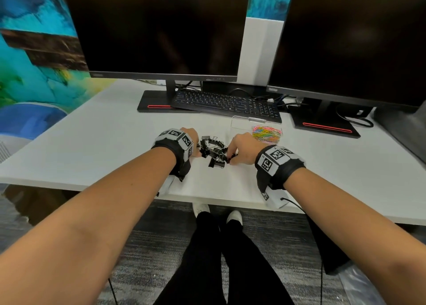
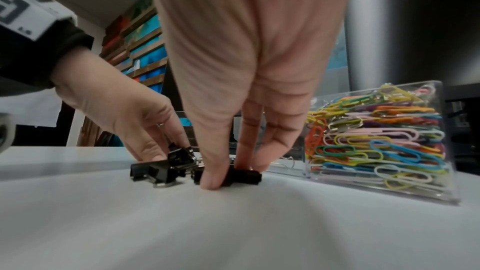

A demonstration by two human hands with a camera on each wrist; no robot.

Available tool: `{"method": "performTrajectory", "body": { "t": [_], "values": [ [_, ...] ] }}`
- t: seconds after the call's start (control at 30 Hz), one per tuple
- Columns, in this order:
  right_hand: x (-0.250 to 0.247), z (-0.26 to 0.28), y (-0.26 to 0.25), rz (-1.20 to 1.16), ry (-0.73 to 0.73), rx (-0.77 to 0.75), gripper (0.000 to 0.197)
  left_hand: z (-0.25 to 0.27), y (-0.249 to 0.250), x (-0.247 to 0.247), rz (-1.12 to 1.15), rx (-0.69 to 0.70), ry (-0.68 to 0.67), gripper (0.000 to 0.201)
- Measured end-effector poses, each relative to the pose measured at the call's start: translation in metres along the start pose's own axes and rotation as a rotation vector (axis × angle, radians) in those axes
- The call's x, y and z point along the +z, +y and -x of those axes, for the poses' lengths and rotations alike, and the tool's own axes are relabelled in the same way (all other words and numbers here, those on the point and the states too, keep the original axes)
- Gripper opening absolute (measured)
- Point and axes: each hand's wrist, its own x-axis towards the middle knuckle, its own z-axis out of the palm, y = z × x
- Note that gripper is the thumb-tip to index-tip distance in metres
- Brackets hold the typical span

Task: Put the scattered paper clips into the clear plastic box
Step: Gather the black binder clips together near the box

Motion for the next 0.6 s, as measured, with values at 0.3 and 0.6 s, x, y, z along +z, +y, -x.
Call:
{"method": "performTrajectory", "body": {
  "t": [0.3,0.6],
  "values": [
    [0.002,0.001,-0.004,0.152,-0.092,-0.031,0.030,0.015,0.015,-0.018,-0.108,0.006,-0.022,0.018],
    [-0.038,0.011,0.000,0.049,-0.018,0.011,0.036,0.021,0.014,-0.049,-0.207,0.086,0.039,0.030]
  ]
}}
